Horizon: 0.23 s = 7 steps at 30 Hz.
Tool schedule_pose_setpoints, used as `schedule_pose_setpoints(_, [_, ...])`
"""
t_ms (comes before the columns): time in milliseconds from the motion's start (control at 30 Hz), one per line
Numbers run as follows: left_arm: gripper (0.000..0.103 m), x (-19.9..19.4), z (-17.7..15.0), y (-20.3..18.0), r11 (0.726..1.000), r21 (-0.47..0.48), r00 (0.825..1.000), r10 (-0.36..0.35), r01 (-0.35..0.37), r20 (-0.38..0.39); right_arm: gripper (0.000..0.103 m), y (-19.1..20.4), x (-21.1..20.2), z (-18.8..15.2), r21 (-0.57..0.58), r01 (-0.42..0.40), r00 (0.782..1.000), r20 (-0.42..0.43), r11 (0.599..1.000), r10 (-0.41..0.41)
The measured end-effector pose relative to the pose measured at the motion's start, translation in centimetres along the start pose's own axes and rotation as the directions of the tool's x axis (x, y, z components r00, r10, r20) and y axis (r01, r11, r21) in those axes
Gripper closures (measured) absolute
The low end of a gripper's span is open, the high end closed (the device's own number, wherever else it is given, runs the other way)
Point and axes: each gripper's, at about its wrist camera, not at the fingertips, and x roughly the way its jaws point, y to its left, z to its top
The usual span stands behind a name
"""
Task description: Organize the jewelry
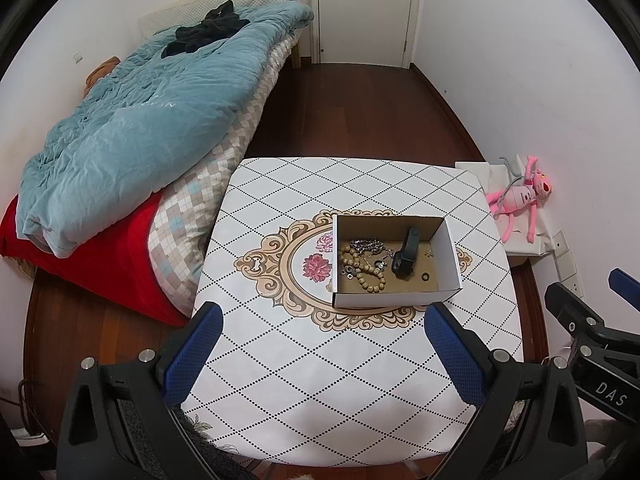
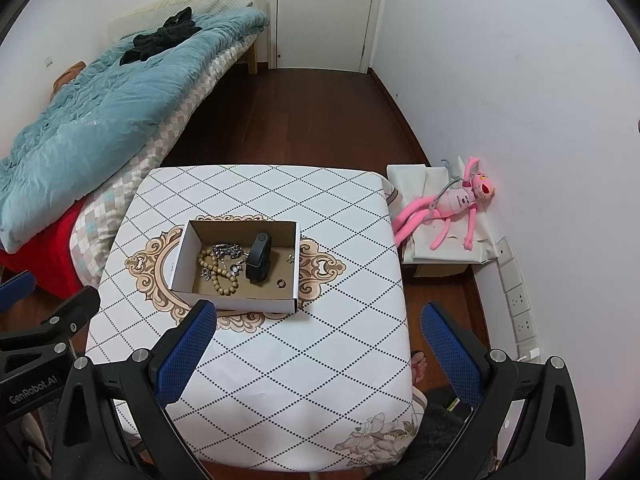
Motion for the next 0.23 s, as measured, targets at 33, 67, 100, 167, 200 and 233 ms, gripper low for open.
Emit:
schedule_pose_setpoints(33, [0.0, 0.01, -0.01, 0.0, 1.0, -0.001, 1.0, 0.001, -0.001, 0.0, 0.0, 0.02, -0.02, -0.03, 0.0, 0.001, 1.0, 0.0, 1.0, -0.001])
schedule_pose_setpoints(67, [0.0, 0.0, 0.0, 0.0, 1.0, 0.0, 1.0, -0.001, 0.001, -0.001, 0.0, 0.03, 0.05, -0.03, -0.001, 0.0, 1.0, 0.0, 1.0, 0.0])
schedule_pose_setpoints(100, [0.0, 0.0, -0.04, -0.01, 1.0, -0.001, 1.0, -0.006, 0.006, -0.001, 0.0, -0.01, 0.08, -0.07, -0.001, -0.001, 1.0, -0.001, 1.0, 0.001])
schedule_pose_setpoints(167, [0.0, -0.11, 0.01, 0.09, 1.0, -0.004, 1.0, -0.012, 0.012, 0.003, 0.0, -0.01, 0.08, -0.07, -0.002, 0.001, 1.0, 0.0, 1.0, -0.001])
schedule_pose_setpoints(200, [0.0, -0.21, 0.0, 0.07, 1.0, -0.004, 1.0, -0.012, 0.012, 0.007, 0.0, -0.01, 0.08, -0.08, -0.001, -0.001, 1.0, -0.001, 1.0, 0.001])
schedule_pose_setpoints(233, [0.0, -0.27, 0.09, 0.02, 1.0, -0.003, 1.0, -0.012, 0.012, 0.008, 0.0, -0.01, 0.09, -0.06, -0.001, -0.001, 1.0, -0.001, 1.0, 0.001])
